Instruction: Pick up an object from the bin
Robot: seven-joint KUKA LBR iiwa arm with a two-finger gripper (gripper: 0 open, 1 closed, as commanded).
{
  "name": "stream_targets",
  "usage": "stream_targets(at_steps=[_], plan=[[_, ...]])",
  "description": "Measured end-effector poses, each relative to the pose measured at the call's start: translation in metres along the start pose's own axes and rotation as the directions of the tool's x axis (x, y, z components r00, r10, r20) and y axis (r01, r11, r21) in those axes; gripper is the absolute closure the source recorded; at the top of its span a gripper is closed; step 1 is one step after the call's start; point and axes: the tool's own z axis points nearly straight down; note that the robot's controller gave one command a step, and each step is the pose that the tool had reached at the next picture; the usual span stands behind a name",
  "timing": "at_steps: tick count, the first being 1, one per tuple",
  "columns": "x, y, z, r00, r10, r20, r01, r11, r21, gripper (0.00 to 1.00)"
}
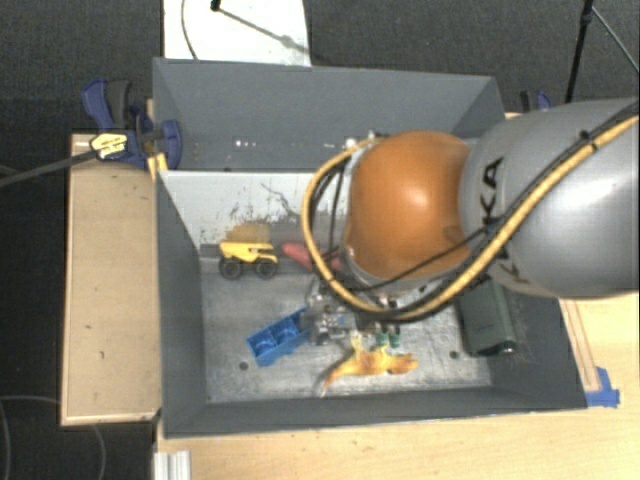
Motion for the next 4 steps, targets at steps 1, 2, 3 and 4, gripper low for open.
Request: stream_targets(at_steps=[1, 2, 3, 4], plan=[[-0.003, -0.018, 0.010, 0.996, -0.094, 0.002, 0.094, 0.996, -0.002, 1.00], [-0.001, -0.040, 0.048, 0.948, -0.318, 0.000, 0.318, 0.948, 0.002, 1.00], [-0.011, -0.088, 0.021, 0.934, -0.358, -0.001, 0.358, 0.934, -0.001, 1.00], [-0.010, -0.086, 0.031, 0.881, -0.473, 0.000, 0.473, 0.881, 0.004, 1.00]])
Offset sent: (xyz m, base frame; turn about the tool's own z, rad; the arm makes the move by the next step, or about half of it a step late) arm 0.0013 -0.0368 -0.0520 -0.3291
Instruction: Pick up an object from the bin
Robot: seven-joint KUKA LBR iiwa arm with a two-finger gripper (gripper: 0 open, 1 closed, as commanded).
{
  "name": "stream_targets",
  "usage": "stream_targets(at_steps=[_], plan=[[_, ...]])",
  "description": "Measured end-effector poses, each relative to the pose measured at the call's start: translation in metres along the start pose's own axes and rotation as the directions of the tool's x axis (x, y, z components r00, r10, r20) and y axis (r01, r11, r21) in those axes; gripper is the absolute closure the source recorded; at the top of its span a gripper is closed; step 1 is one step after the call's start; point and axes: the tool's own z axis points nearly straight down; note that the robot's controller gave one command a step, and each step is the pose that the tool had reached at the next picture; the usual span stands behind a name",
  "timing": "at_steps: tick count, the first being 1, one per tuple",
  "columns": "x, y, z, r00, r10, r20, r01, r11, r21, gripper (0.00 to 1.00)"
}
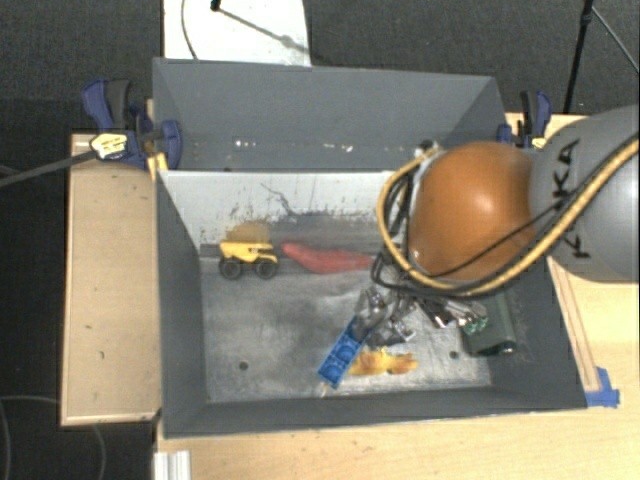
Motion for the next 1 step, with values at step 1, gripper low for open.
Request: stream_targets(at_steps=[1], plan=[[-0.0195, 0.0361, 0.0112, 0.998, -0.064, 0.001, 0.064, 0.998, -0.005, 1.00]])
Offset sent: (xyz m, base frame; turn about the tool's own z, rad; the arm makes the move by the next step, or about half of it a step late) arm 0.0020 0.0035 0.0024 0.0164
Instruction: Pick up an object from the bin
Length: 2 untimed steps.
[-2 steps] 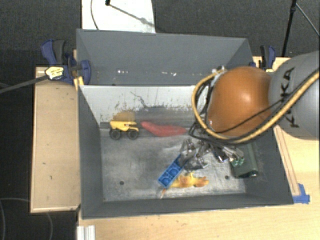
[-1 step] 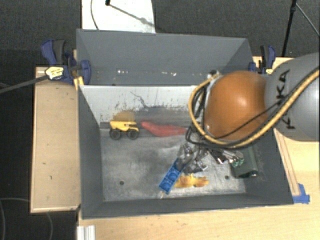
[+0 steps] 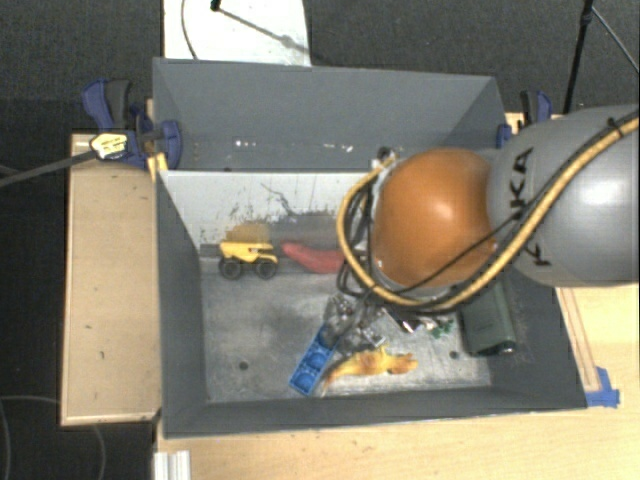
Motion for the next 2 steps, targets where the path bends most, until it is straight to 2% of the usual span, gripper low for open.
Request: stream_targets(at_steps=[1, 2], plan=[[0.006, -0.013, -0.008, 0.999, 0.042, 0.002, -0.042, 0.999, 0.000, 1.00], [-0.009, -0.005, 0.001, 0.997, -0.077, 0.001, 0.077, 0.997, 0.002, 1.00]])
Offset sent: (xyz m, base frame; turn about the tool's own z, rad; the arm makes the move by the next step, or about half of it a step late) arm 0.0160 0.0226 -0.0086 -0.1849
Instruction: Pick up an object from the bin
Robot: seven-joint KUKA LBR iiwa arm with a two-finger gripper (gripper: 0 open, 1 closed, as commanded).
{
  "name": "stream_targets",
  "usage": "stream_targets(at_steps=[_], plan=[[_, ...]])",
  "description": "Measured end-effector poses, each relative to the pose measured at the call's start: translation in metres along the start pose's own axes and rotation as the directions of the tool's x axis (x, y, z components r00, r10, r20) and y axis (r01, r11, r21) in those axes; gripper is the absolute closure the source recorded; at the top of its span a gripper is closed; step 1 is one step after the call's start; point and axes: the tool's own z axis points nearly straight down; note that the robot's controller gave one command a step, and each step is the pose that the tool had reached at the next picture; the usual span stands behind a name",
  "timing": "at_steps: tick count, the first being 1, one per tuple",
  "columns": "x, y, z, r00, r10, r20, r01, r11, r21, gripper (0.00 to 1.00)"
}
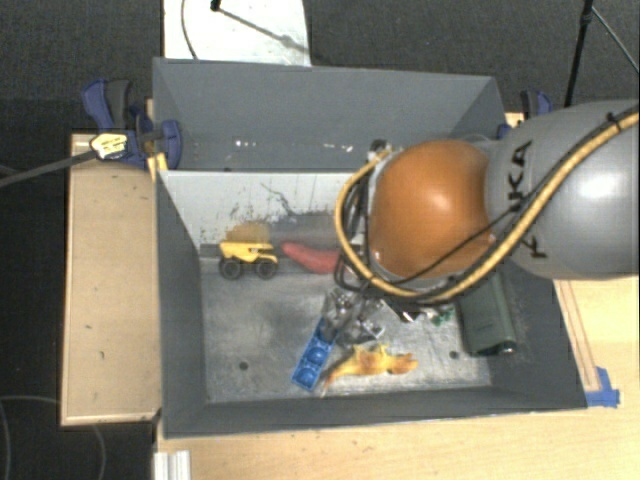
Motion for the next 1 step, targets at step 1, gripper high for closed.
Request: stream_targets(at_steps=[1], plan=[[0.0137, -0.0087, -0.0487, 0.966, -0.258, -0.005, 0.258, 0.966, -0.007, 1.00]])
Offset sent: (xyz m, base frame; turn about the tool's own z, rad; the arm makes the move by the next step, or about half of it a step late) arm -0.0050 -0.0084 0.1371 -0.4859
